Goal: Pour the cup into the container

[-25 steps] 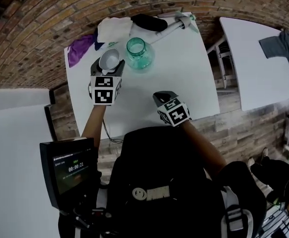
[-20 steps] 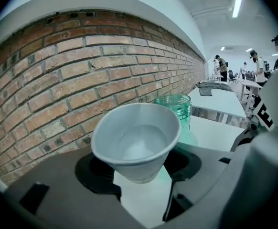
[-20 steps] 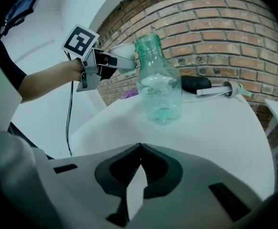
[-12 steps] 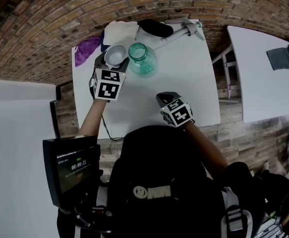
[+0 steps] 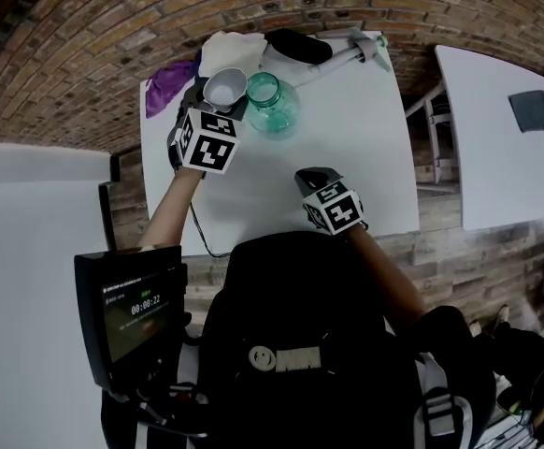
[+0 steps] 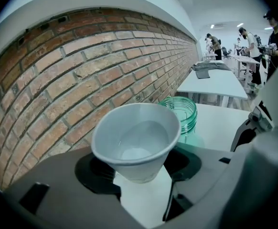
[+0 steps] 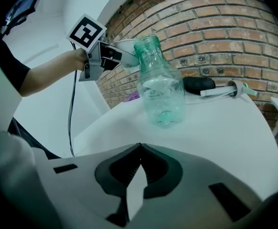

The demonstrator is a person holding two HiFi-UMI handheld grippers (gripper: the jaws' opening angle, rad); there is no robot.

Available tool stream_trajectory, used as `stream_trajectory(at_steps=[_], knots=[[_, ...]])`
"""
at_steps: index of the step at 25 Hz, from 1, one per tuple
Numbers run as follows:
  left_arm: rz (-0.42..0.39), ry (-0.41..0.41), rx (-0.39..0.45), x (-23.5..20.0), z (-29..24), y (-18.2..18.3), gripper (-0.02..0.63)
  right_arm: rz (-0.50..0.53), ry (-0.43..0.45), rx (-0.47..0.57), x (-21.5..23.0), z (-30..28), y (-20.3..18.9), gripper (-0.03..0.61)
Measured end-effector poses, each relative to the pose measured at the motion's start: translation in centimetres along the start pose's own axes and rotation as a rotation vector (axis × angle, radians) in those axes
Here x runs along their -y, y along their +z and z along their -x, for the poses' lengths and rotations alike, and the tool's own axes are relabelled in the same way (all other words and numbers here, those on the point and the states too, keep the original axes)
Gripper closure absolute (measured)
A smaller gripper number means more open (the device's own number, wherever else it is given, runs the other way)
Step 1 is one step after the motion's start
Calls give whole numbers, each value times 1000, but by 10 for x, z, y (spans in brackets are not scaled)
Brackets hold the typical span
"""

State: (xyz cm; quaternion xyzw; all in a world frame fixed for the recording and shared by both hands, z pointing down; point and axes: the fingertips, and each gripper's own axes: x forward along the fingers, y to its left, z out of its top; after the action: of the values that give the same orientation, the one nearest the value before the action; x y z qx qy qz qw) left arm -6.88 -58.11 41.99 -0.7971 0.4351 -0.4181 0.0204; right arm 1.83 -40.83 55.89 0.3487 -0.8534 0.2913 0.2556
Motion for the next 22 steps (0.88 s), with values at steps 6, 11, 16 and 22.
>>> stream_trajectory(at_steps=[6,11,16,22], knots=[[-69,32,-20,-3,-1,5,320,-20,-9,11,2,1,1,574],[-141,72,-47,-8,-2,4,320,-20,-4,7,1,1,1,574],[-194,107,-60,-10,-2,4,319,-17,-2,4,1,-1,-1,574],[-255,145,-65,-13,-2,9,320,-25,2,3,1,1,-1,574]])
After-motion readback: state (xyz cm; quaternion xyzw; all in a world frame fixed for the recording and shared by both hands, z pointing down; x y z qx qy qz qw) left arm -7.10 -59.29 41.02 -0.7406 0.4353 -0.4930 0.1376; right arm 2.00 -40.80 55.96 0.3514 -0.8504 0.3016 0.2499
